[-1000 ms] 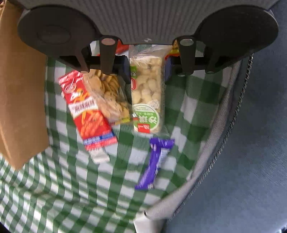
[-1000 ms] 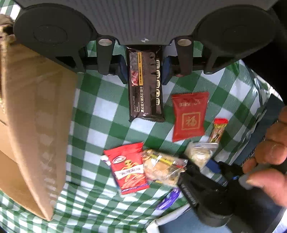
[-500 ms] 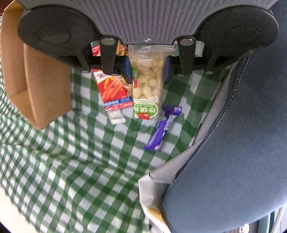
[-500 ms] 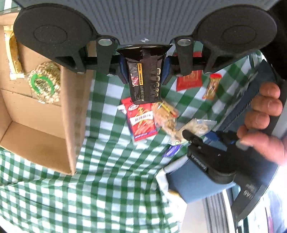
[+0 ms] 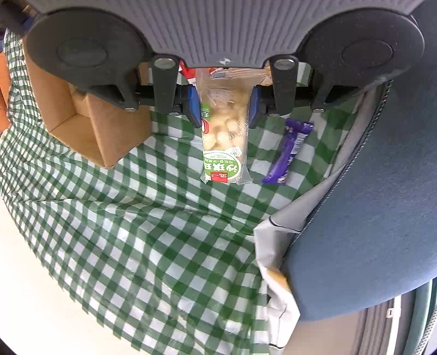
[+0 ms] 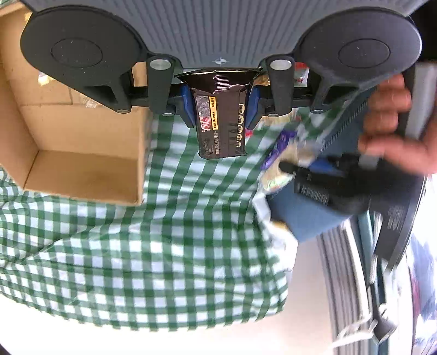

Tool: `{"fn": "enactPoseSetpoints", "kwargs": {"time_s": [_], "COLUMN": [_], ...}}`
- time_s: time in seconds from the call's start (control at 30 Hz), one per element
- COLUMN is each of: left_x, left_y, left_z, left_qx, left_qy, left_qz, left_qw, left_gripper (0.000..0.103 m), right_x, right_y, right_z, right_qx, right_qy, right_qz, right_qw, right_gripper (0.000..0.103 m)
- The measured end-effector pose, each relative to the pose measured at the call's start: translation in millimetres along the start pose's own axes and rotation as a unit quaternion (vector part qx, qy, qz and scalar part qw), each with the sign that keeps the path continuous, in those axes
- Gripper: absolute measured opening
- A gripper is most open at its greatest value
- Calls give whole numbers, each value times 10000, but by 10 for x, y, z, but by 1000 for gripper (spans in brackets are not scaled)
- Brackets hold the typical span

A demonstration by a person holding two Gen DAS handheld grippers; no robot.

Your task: Organize snacks

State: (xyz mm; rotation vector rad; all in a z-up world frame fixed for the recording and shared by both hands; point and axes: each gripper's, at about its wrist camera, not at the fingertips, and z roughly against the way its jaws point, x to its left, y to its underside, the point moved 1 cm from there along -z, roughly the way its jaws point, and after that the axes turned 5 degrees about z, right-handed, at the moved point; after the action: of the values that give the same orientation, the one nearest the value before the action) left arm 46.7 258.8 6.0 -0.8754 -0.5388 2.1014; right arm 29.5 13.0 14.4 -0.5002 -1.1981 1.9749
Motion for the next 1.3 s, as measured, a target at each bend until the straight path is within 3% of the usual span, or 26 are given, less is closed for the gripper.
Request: {"fn": "enactPoseSetpoints", "kwargs": {"time_s": [0.13, 0.27, 0.53, 0.73, 1.3], "left_x": [-67, -116, -387, -711, -1341], "left_y": [13, 23, 95, 210, 591], "left_z": [-1, 16, 44, 77, 191], "left_qx": [-30, -78, -295, -485, -567], "left_qy": [107, 232, 607, 940, 1912], "left_qz": [-18, -57, -289, -721, -1281], "left_qw": [9999, 9997, 9973, 9918, 9715], "left_gripper": [40, 40, 40, 40, 40], "right_x": [-300, -690, -1349, -1457, -1974], "right_y": [-309, -440, -62, 45, 220], "right_z": [153, 280, 204, 347, 518], "right_qx": [-298, -583, -126, -256, -220], "right_qy": [89, 497, 992, 1333, 1968], "right_qz": [-197, -75, -921, -811, -1419], "right_qw": [9993, 9970, 9907, 9874, 9699], "right_gripper": [41, 41, 41, 41, 41]}}
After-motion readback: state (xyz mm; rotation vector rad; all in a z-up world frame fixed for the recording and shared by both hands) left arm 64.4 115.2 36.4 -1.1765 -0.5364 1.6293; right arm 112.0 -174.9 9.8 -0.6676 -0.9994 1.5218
